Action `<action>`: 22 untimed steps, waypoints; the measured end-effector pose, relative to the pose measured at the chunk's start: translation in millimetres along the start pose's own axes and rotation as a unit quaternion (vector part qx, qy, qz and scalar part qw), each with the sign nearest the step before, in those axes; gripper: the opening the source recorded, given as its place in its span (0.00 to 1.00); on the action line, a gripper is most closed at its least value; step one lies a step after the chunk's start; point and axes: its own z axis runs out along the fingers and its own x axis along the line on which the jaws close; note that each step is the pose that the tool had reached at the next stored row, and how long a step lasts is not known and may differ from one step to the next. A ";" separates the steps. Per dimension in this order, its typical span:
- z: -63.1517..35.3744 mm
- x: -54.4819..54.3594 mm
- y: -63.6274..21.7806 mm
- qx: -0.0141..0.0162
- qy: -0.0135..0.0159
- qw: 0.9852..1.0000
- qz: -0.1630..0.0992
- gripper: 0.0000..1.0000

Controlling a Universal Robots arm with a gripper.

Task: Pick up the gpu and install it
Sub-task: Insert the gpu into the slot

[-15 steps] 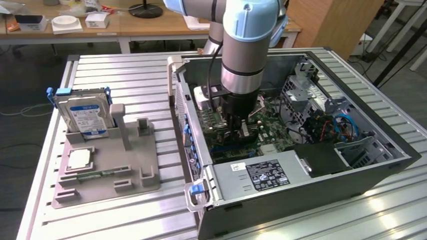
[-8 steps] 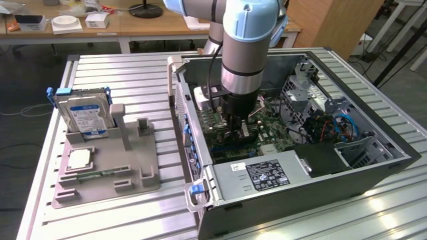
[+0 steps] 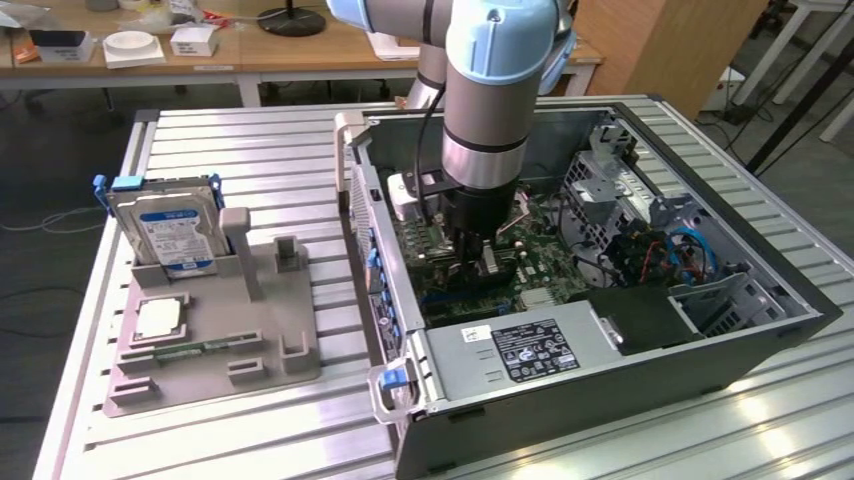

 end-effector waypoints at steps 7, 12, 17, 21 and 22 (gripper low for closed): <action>0.1 0.0 0.0 0.000 0.000 1.000 0.000 0.45; -2.2 0.0 -0.2 0.000 0.000 1.000 0.000 0.58; -24.8 0.1 -2.2 0.000 0.000 1.000 0.001 0.58; -43.0 0.2 -3.9 0.000 0.000 1.000 0.001 0.44; -47.5 0.2 -4.3 0.000 0.000 1.000 0.001 0.44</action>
